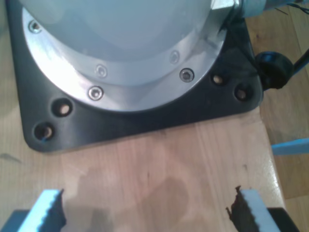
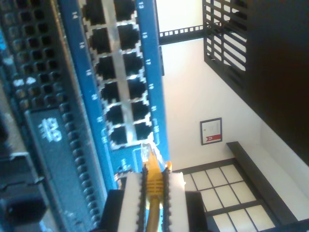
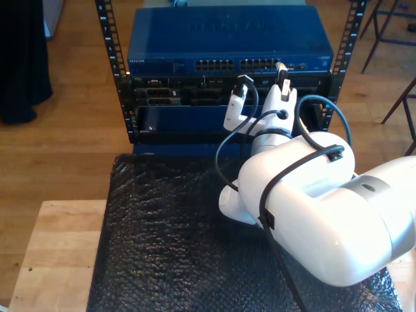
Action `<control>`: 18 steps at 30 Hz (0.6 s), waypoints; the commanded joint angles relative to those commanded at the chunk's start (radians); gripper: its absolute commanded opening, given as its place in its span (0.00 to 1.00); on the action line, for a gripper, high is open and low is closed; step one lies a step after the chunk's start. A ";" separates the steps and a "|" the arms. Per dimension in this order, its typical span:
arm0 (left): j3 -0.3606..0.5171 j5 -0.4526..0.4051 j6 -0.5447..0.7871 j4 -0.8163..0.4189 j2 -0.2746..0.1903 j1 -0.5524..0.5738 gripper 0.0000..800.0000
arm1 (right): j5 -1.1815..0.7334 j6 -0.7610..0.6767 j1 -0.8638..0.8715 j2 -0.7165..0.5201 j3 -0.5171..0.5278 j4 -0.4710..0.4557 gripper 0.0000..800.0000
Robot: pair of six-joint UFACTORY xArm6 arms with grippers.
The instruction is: Grab the cable and plug it in
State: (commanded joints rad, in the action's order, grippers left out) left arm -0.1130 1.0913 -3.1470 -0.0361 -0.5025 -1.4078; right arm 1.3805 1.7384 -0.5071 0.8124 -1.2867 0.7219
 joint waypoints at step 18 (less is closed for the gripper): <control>0.000 0.000 0.000 0.000 0.000 0.000 1.00 | -0.009 0.000 -0.002 0.006 -0.012 -0.002 0.00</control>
State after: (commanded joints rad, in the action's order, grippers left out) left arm -0.1130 1.0913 -3.1470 -0.0361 -0.5025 -1.4078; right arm 1.3713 1.7384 -0.5086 0.8186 -1.2990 0.7204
